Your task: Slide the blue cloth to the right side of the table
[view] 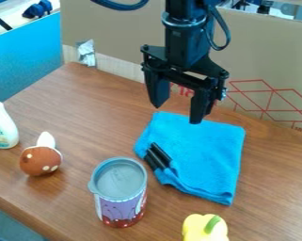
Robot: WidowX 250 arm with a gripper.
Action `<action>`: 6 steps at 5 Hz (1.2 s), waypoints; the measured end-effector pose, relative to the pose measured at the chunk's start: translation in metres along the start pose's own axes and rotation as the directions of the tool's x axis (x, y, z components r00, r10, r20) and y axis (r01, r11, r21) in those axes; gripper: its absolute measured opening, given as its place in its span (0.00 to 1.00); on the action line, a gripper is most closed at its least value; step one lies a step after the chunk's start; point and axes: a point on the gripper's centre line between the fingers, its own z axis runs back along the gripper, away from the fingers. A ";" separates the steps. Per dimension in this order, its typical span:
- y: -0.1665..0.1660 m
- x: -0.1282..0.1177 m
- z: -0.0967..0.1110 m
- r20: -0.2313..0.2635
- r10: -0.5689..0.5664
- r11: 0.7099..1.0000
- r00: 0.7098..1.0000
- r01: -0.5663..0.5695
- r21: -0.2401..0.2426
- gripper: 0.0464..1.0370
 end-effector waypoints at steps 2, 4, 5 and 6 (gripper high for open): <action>0.014 0.029 -0.040 -0.078 0.068 0.997 0.995 -0.064 0.048 0.97; 0.040 0.056 -0.083 -0.049 0.123 0.988 0.991 -0.118 0.097 0.97; 0.043 0.053 -0.104 -0.086 0.151 0.981 0.985 -0.138 0.133 0.97; 0.047 0.049 -0.114 -0.096 0.174 0.976 0.980 -0.159 0.151 0.97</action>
